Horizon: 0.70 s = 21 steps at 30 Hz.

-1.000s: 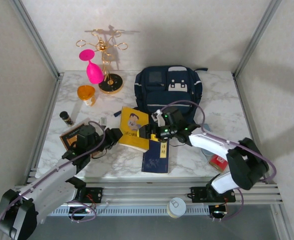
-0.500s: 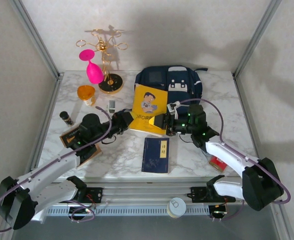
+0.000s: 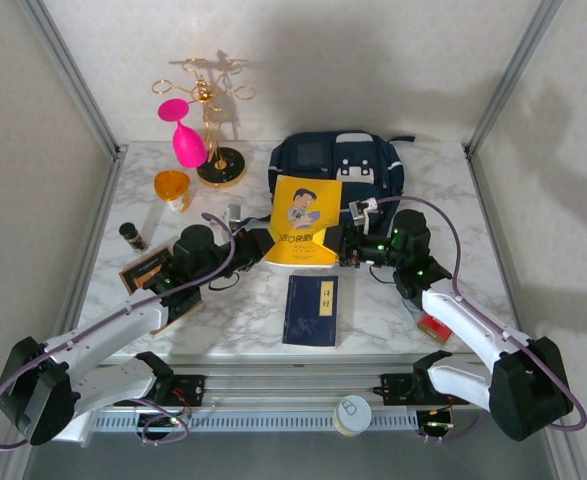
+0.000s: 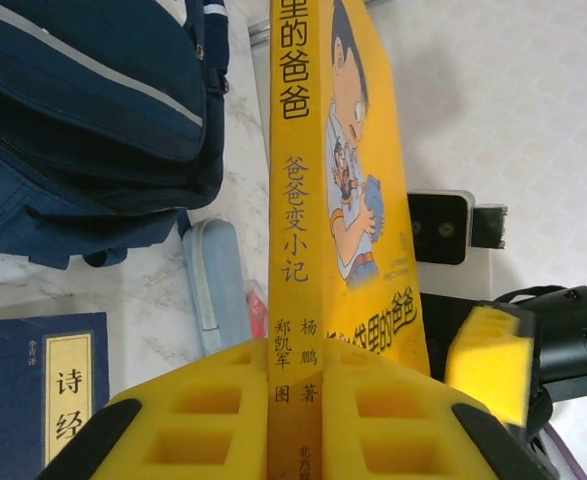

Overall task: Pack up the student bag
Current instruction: Pass the book, then open the student bag at the center of the table.

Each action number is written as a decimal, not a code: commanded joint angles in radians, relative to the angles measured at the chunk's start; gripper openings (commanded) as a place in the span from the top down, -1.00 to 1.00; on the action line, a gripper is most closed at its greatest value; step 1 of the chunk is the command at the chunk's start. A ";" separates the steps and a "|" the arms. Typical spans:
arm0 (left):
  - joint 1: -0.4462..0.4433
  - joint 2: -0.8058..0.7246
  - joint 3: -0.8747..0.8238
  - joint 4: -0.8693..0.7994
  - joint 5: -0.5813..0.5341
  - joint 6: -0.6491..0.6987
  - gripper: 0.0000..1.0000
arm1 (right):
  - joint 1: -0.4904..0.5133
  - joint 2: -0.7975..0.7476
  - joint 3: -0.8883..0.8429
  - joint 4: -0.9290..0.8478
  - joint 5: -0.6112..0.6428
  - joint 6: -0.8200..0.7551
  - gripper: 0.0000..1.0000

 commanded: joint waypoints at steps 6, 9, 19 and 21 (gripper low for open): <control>-0.023 0.057 0.145 -0.123 0.002 0.164 0.87 | -0.037 -0.013 0.085 -0.228 0.089 -0.109 1.00; -0.025 0.079 0.217 -0.246 -0.045 0.271 0.45 | -0.081 -0.024 0.129 -0.324 0.119 -0.155 1.00; -0.050 0.377 0.499 -0.569 -0.147 0.847 -0.04 | -0.430 -0.073 0.203 -0.590 0.214 -0.296 1.00; -0.073 0.483 0.592 -0.628 -0.187 0.954 -0.04 | -0.509 -0.071 0.202 -0.602 0.200 -0.307 1.00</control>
